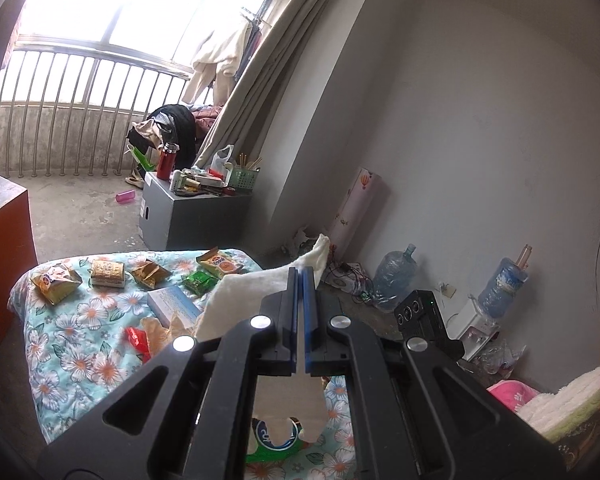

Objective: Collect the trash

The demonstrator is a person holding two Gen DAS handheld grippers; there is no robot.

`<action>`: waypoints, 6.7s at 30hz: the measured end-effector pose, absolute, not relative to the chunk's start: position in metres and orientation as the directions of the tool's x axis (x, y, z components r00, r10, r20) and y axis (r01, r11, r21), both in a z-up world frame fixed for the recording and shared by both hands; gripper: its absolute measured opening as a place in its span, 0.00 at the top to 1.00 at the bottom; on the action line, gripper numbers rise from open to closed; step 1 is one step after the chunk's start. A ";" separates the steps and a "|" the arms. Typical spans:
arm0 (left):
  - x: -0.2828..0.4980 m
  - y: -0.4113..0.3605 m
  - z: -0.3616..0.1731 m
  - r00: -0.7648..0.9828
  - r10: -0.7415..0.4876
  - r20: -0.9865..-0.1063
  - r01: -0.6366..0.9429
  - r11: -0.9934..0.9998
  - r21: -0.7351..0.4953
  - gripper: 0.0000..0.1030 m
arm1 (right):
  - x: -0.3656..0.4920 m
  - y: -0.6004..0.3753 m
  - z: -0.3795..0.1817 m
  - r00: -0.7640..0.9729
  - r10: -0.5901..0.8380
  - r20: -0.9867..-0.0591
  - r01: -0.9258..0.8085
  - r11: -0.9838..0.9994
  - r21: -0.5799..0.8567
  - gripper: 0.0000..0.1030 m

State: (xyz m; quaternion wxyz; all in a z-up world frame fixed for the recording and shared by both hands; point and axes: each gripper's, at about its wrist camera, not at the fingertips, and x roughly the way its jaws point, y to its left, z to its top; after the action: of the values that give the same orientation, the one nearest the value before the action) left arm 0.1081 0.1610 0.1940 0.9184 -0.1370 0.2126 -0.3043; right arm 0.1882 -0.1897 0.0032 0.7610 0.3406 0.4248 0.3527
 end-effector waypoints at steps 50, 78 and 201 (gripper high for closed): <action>0.351 -0.513 -0.057 0.086 -0.596 -0.799 0.737 0.578 -0.352 0.70 | 0.237 -0.685 -0.199 0.485 -0.096 -0.869 0.739 0.577 0.349 0.51; 0.214 -0.019 0.128 0.594 -0.545 -0.591 0.431 0.837 -0.338 0.28 | 0.171 -0.387 0.073 0.867 0.072 -0.493 0.002 0.989 0.147 0.08; 0.051 -0.022 -0.040 0.440 -0.570 -0.694 0.520 0.792 -0.321 0.64 | 0.122 -0.211 -0.099 0.295 0.620 -0.727 -0.248 0.784 0.568 0.76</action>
State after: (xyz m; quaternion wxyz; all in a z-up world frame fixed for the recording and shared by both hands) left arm 0.0506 -0.0223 -0.0405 0.8480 -0.0298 0.4206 -0.3211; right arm 0.1220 -0.2111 -0.0992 0.7849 0.1768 0.5255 0.2766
